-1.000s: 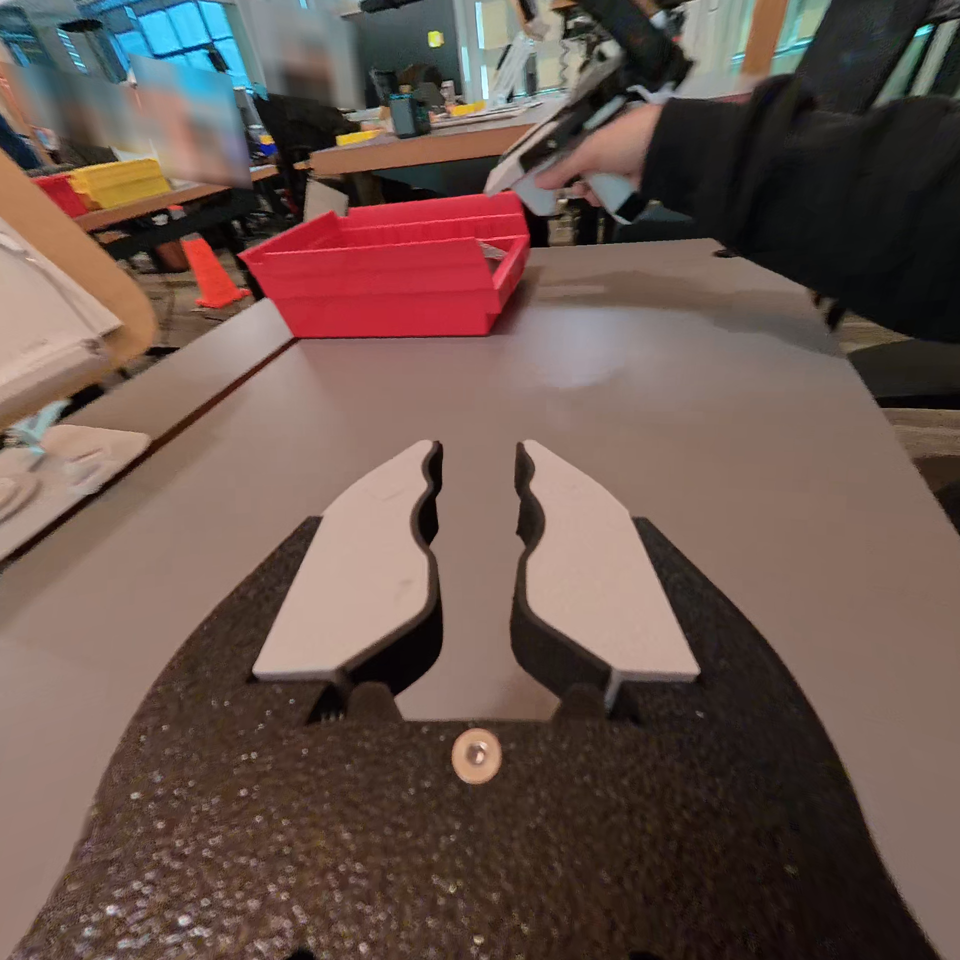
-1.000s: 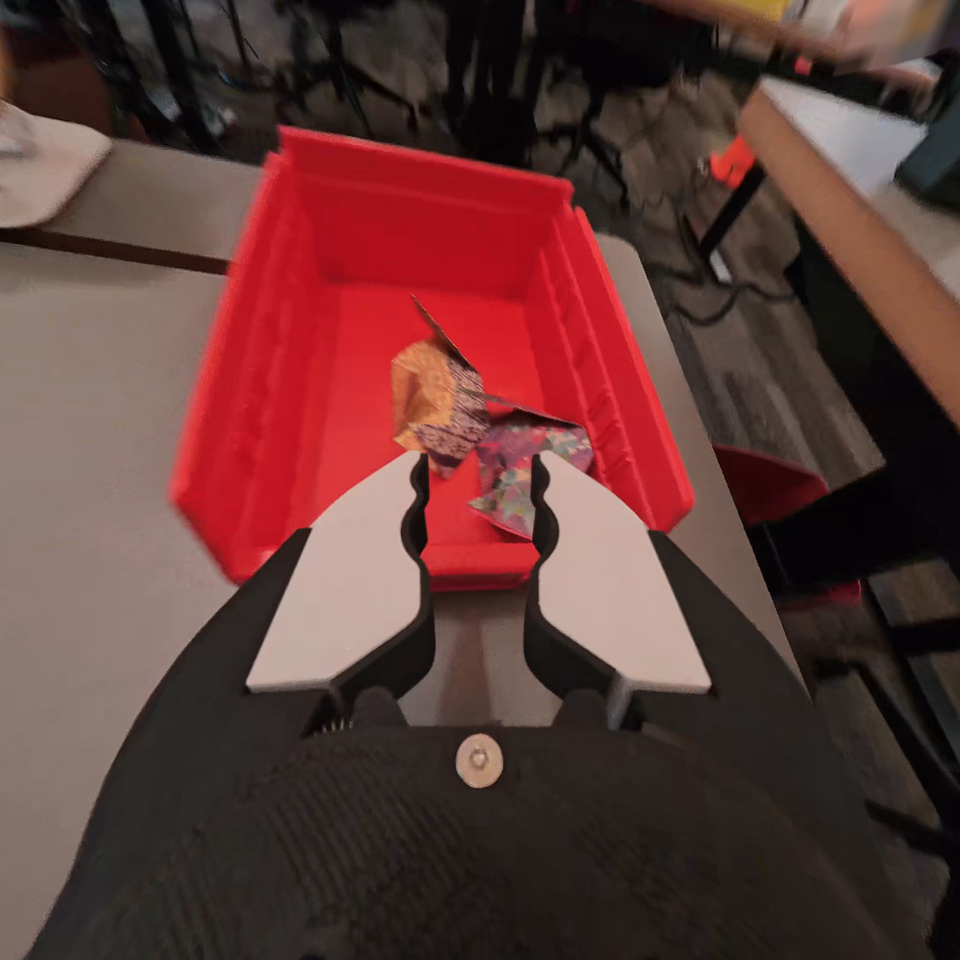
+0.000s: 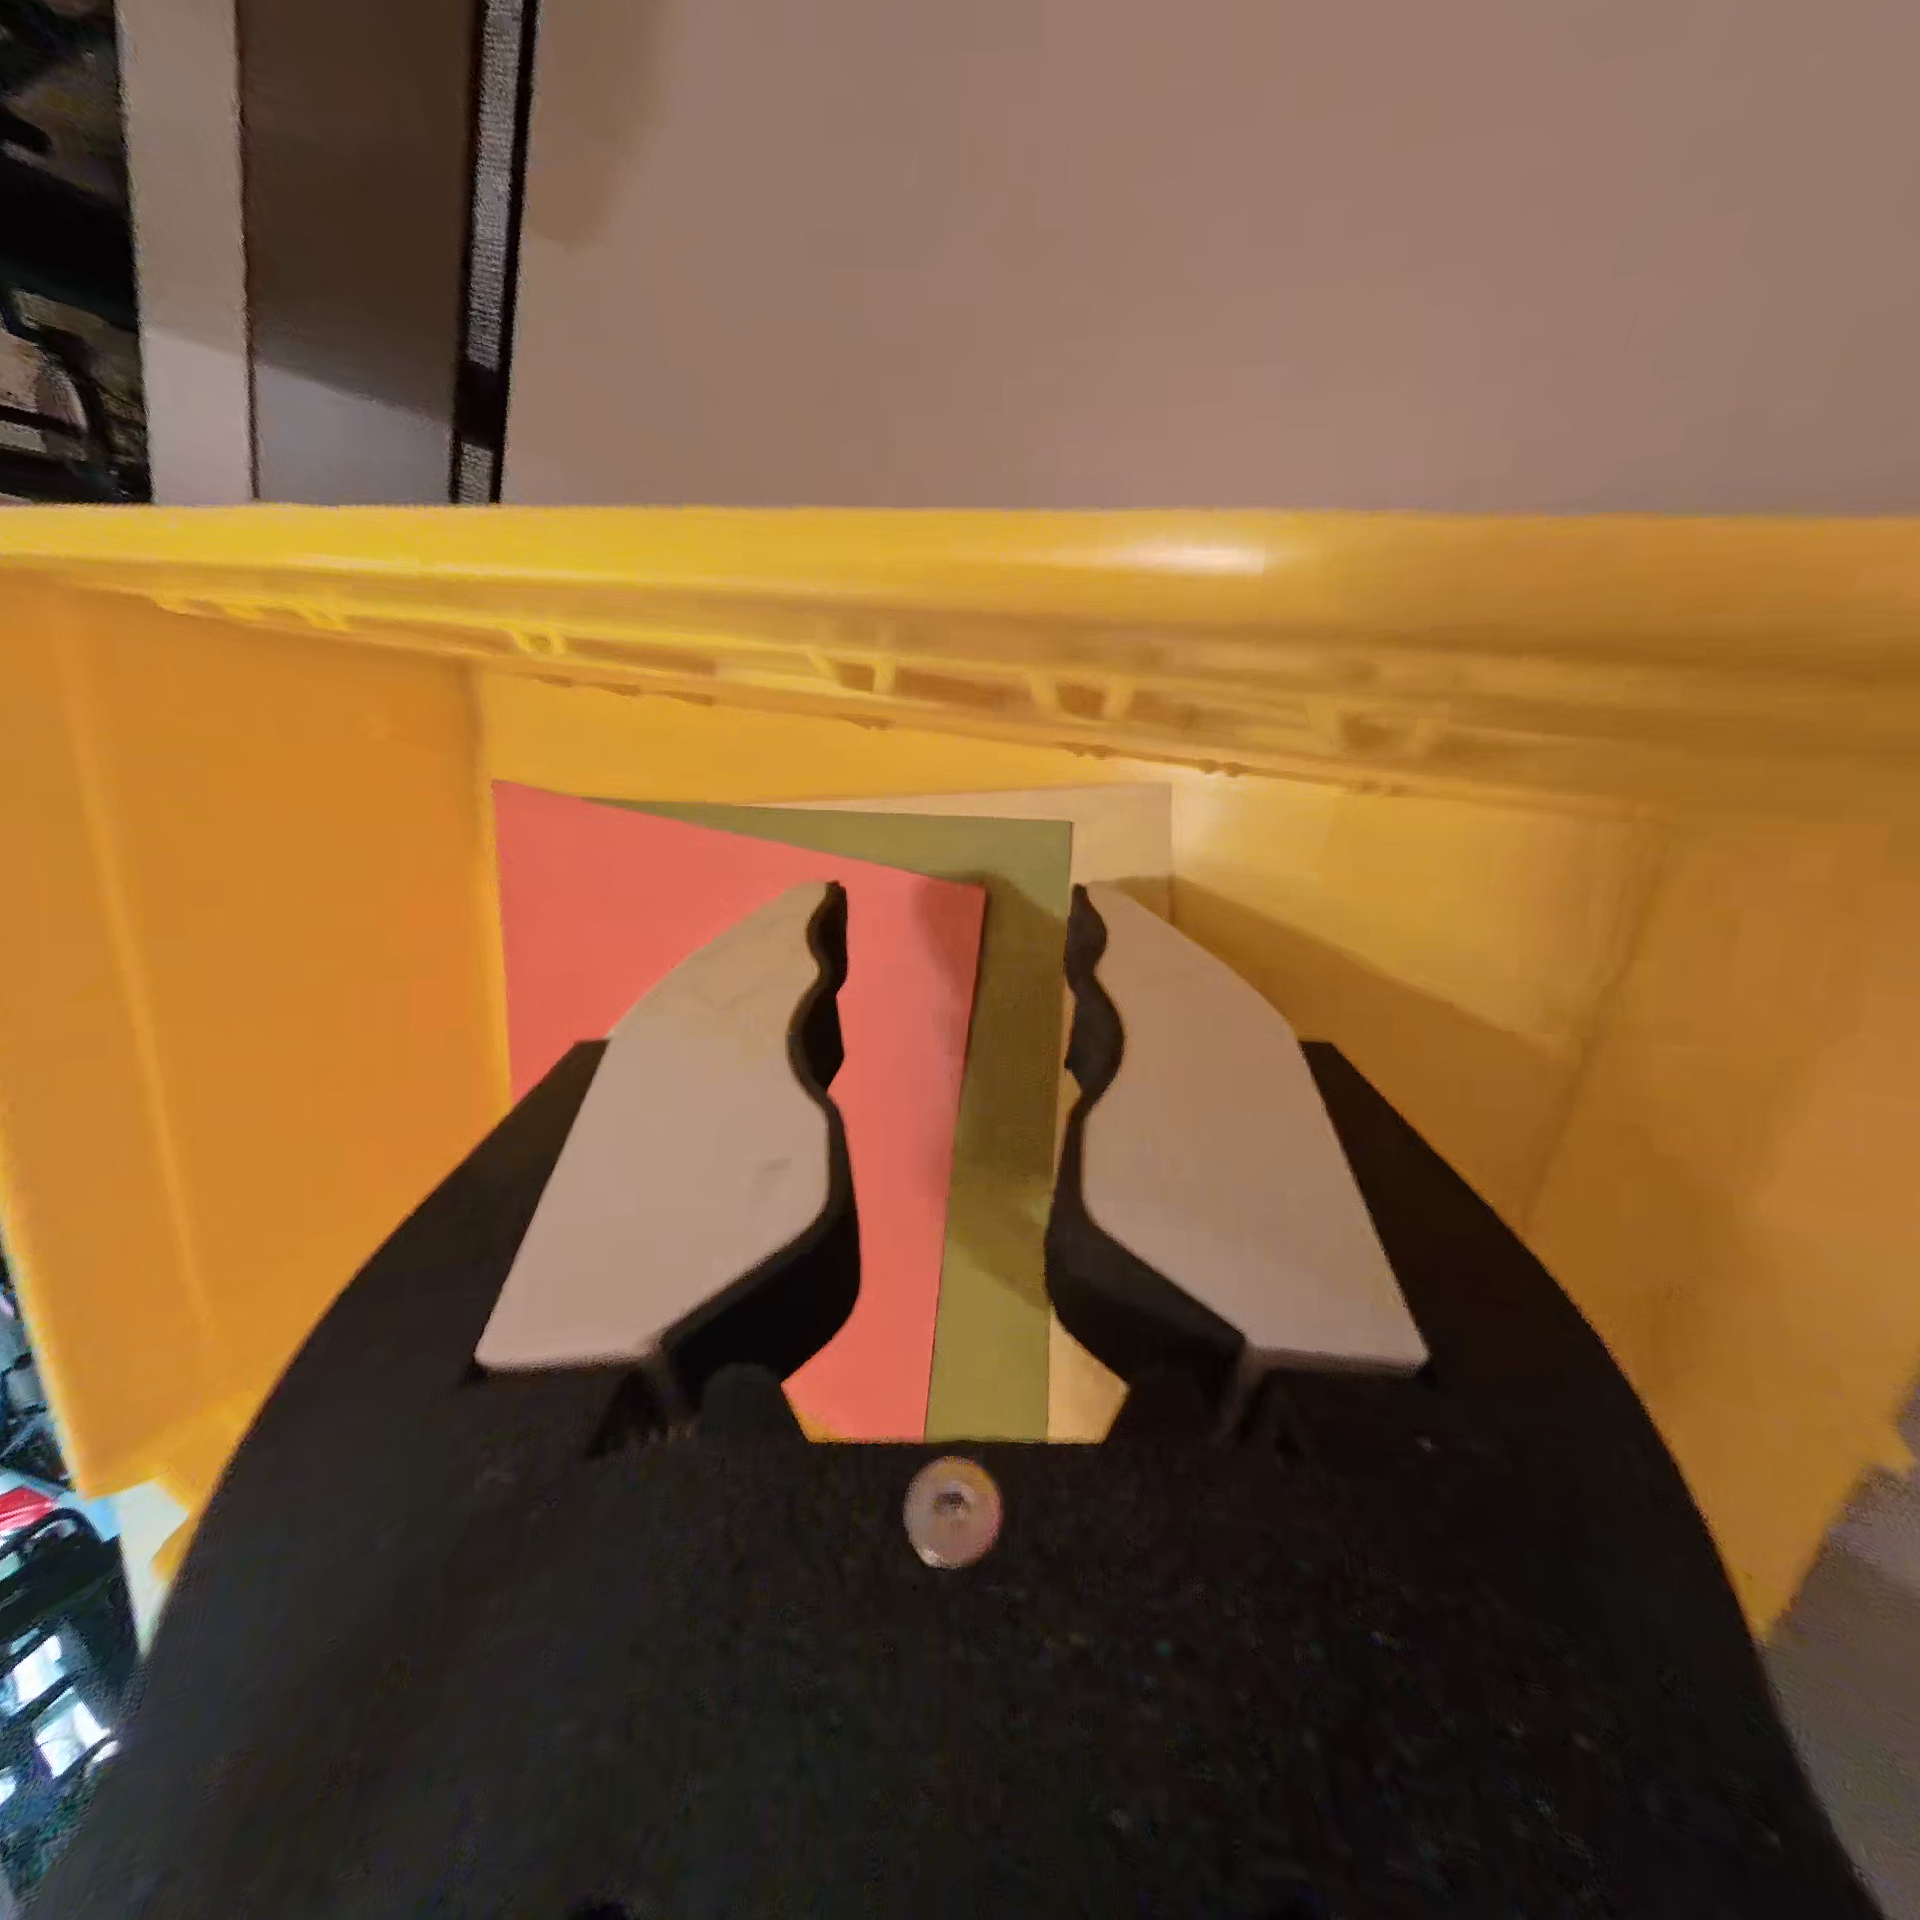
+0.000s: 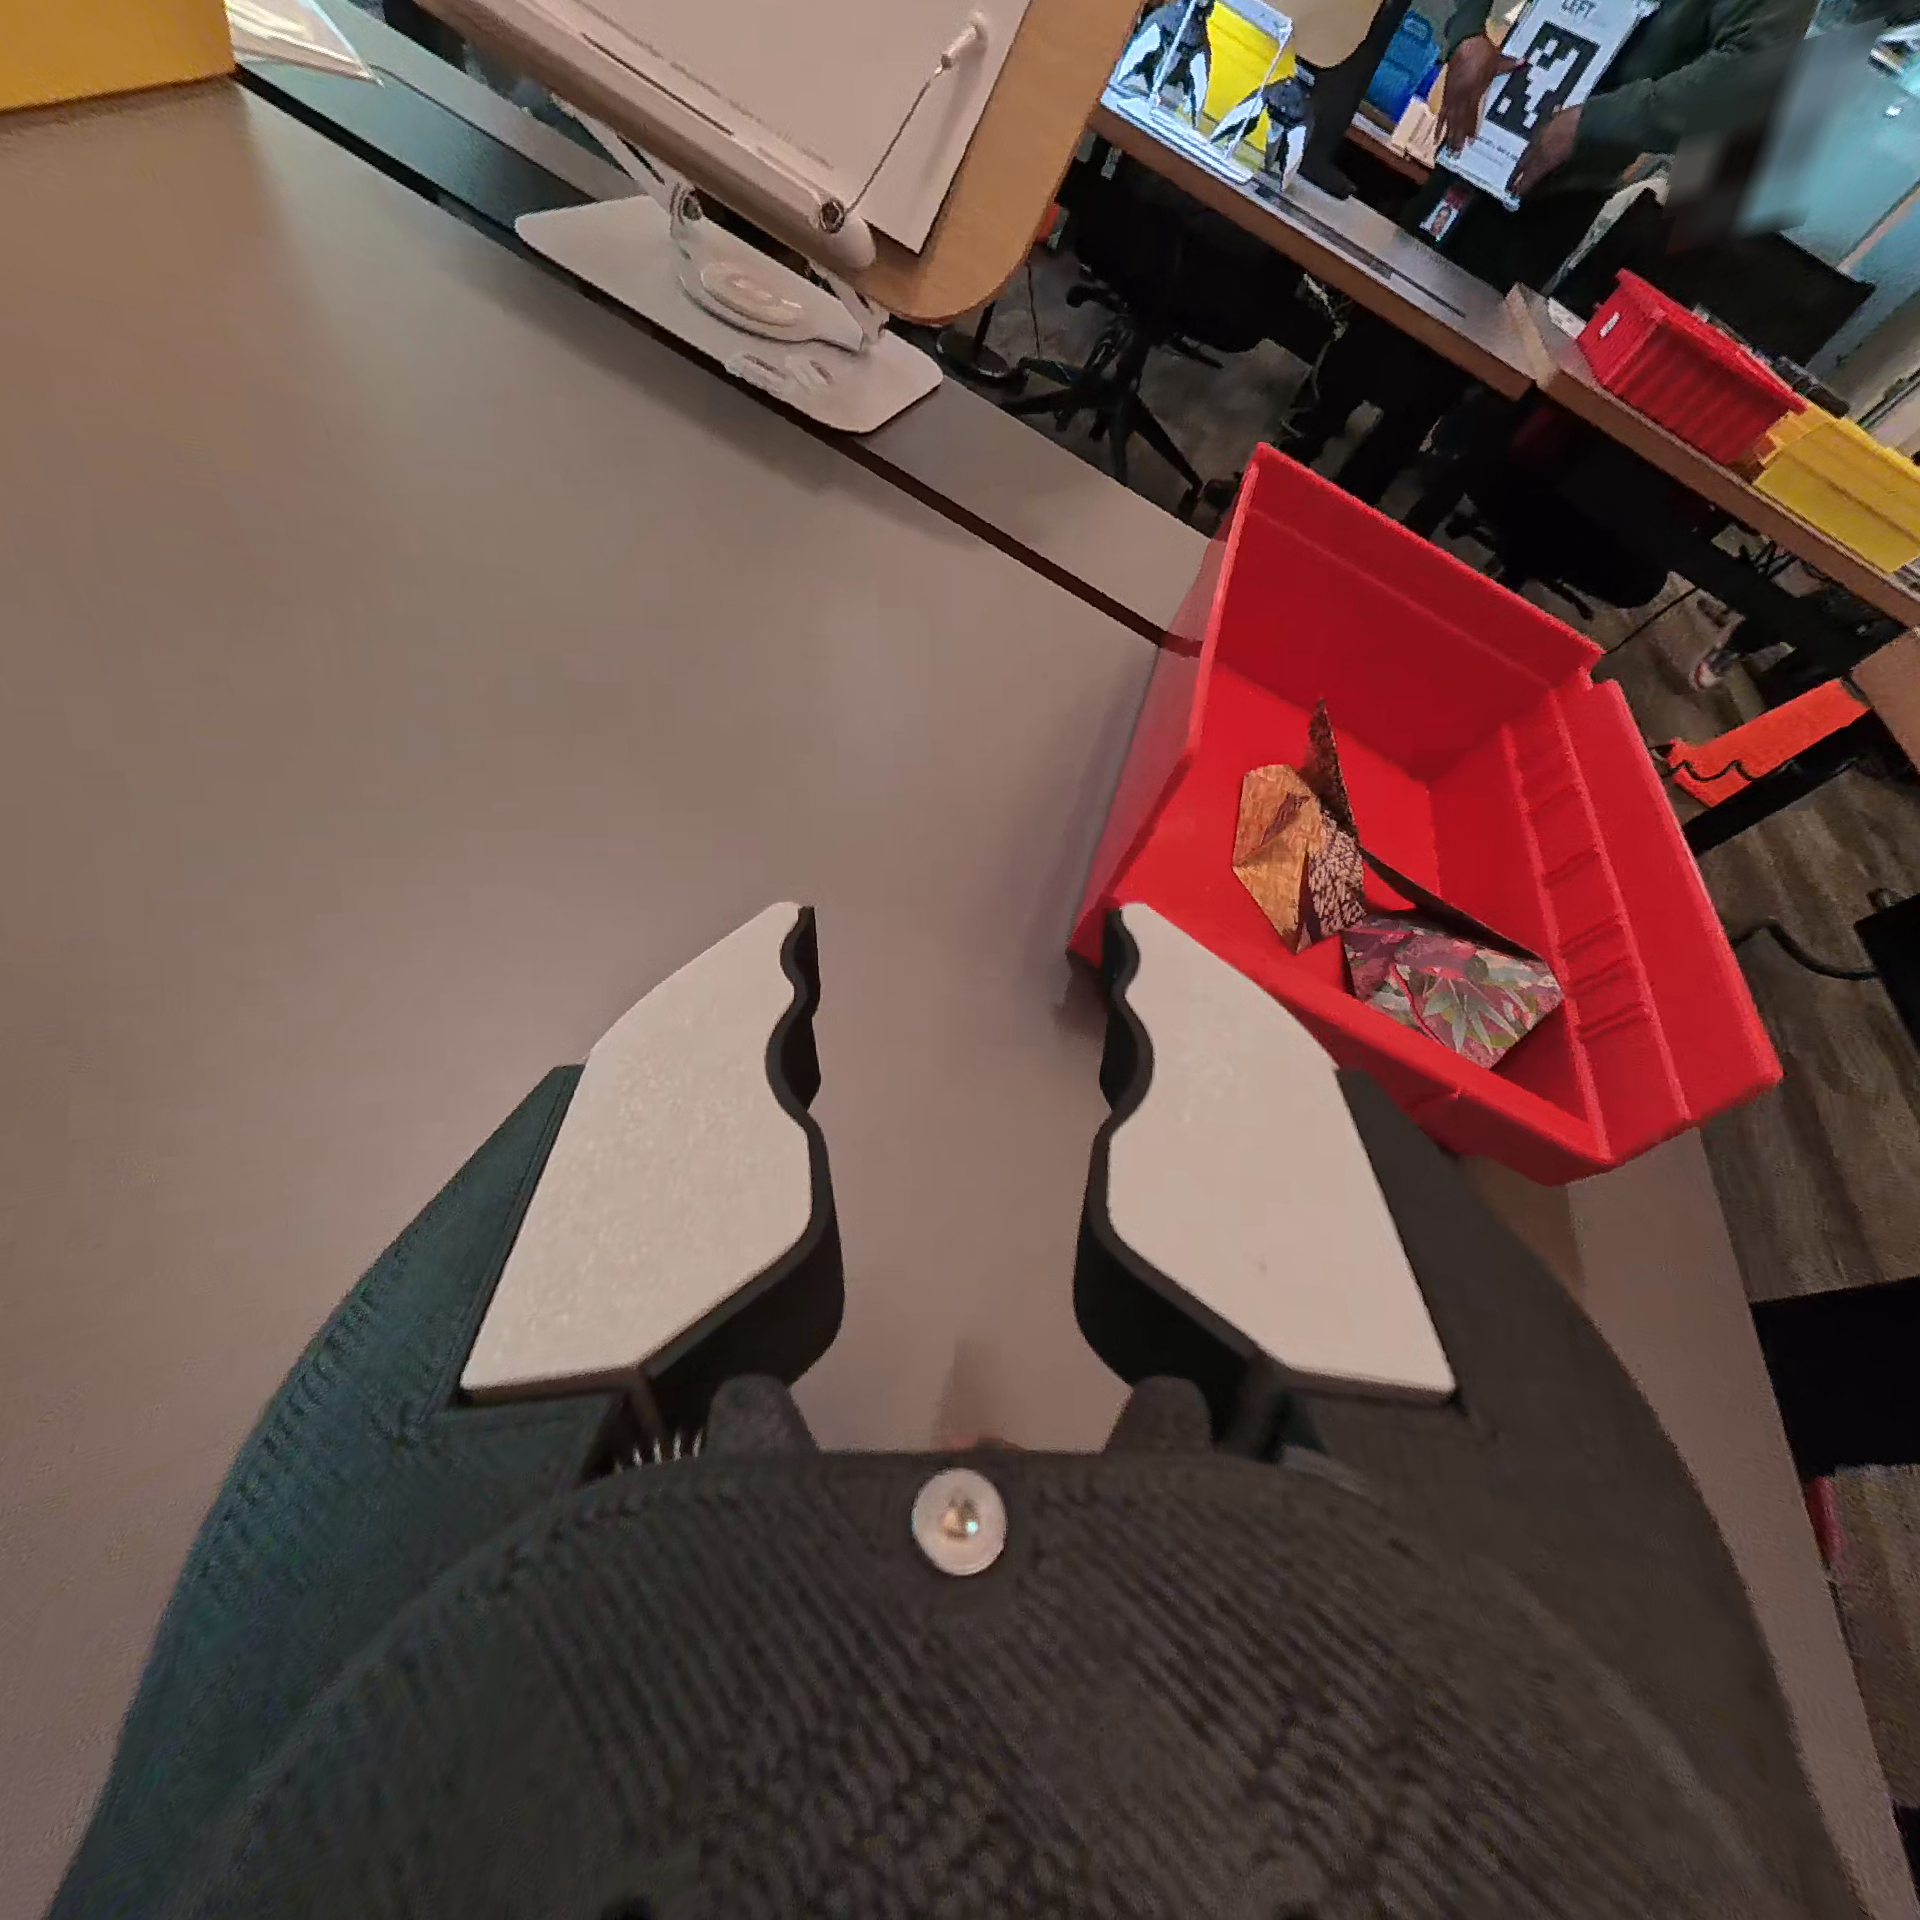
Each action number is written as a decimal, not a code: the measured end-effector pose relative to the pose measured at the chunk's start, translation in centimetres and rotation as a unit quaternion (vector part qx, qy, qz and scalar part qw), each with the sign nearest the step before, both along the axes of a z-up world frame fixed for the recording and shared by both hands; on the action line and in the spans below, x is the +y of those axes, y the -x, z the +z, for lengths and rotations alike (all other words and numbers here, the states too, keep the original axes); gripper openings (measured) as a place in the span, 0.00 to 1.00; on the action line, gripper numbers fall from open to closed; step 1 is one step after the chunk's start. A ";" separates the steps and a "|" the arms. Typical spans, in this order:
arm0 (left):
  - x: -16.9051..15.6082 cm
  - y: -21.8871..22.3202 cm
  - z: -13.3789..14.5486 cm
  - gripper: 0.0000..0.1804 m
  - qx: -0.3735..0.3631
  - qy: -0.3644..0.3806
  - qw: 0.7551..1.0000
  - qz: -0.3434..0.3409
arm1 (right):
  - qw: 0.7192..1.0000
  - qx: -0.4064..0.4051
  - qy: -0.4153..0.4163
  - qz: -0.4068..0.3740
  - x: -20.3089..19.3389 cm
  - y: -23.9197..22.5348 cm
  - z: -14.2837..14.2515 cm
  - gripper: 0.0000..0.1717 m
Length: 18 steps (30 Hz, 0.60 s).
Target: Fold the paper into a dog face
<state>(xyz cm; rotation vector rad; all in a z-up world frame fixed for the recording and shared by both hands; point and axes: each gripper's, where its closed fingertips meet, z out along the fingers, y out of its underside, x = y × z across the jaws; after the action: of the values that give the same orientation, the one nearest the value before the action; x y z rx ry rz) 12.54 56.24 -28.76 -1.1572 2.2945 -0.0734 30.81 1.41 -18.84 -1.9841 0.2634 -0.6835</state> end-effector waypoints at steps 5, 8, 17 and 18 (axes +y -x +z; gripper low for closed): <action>0.3 -0.9 -0.8 0.20 -0.020 0.023 0.999 0.014 | 1.000 0.010 0.004 -0.025 -1.7 -0.2 -0.8 0.30; 0.7 -0.8 -0.8 0.18 -0.019 0.015 1.000 0.013 | 0.999 0.014 0.008 -0.030 -1.8 -0.4 -1.1 0.30; 0.6 -0.7 -0.9 0.17 -0.039 0.059 0.997 0.026 | 0.999 0.005 0.022 -0.024 -0.9 -0.8 -1.1 0.30; 0.5 -0.8 -1.0 0.16 -0.041 0.059 0.997 0.024 | 0.999 0.005 0.023 -0.024 -0.9 -0.8 -1.1 0.30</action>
<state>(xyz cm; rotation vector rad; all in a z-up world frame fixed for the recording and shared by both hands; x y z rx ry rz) 13.29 56.75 -29.73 -1.2454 2.2140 -0.2366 31.63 0.53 -19.90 -2.0301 0.3048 -0.7157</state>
